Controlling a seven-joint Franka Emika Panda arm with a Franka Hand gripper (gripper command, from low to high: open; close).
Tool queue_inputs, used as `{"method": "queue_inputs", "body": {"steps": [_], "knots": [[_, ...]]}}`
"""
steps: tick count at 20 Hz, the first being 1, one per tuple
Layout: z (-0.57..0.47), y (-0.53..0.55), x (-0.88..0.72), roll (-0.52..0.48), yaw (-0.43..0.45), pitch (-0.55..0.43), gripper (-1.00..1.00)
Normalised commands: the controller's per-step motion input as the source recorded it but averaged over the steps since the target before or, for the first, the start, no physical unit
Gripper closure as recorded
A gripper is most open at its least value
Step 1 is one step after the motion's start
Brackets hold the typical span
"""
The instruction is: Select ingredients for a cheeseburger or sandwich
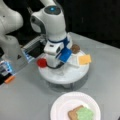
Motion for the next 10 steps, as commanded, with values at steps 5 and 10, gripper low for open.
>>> {"method": "queue_inputs", "body": {"steps": [5,10], "knots": [[-0.11,0.03,-0.11,-0.100,0.240,-0.143,-1.00],[-0.11,0.03,-0.12,-0.065,0.306,-0.149,-1.00]]}}
